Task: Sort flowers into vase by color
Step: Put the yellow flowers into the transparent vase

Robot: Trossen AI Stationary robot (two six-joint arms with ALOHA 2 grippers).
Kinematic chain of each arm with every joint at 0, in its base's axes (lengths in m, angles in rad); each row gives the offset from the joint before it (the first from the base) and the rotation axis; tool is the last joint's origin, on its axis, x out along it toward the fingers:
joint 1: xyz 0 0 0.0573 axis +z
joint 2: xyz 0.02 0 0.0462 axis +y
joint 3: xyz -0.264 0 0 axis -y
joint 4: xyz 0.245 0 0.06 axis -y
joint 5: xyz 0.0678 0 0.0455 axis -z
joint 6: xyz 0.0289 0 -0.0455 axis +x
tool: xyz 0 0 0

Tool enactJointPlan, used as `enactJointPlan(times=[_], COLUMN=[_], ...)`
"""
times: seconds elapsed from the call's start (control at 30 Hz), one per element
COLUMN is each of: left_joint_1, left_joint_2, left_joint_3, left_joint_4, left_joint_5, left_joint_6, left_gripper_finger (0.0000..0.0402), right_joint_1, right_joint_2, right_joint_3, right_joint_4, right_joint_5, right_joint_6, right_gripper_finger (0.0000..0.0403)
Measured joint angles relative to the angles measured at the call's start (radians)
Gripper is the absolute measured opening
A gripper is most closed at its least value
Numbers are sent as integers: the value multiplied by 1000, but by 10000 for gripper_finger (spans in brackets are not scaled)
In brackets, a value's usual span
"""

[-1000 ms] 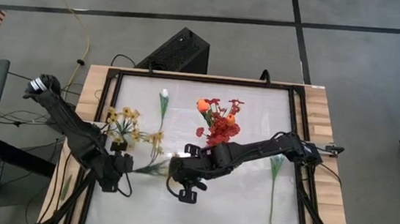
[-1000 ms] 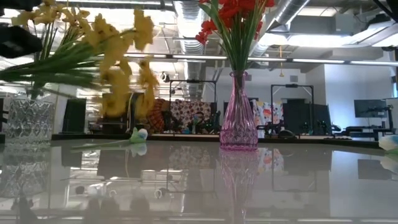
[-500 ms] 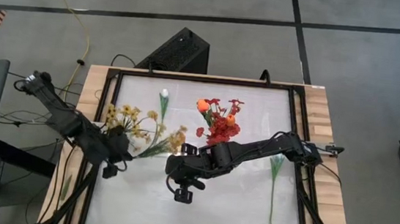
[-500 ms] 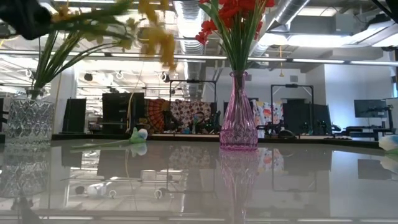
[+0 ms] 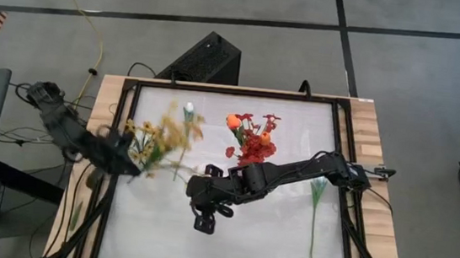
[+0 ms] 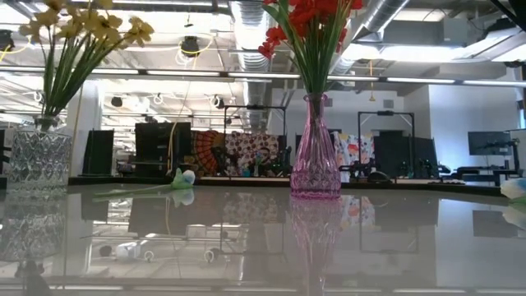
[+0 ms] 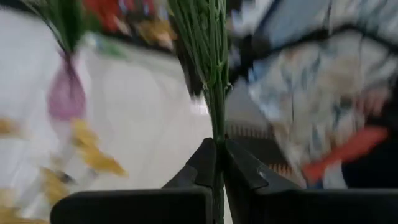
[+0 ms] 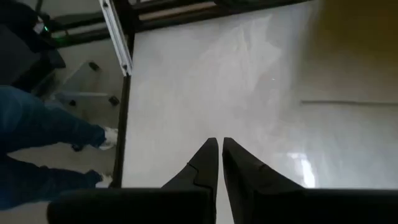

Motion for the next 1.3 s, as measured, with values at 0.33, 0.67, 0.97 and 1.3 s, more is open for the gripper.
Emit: enactJointPlan(times=[0.33, 0.67, 0.97, 1.3], left_joint_1=[0, 0, 0, 0], left_joint_2=[-180, -335, -442, -473], left_joint_3=[0, 63, 63, -14], left_joint_4=[42, 187, -190, -83], left_joint_5=[-82, -273, -863, -628], left_joint_6=[21, 377, 355, 258], left_gripper_finger=[0, 0, 0, 0], right_joint_1=[0, -2, -2, -18], right_joint_2=[0, 0, 0, 0], right_joint_3=[0, 0, 0, -1], right_joint_4=[47, 61, 157, 310], right_joint_5=[0, 4, 11, 12], right_joint_6=[33, 93, 96, 51], right_gripper_finger=[52, 52, 52, 52])
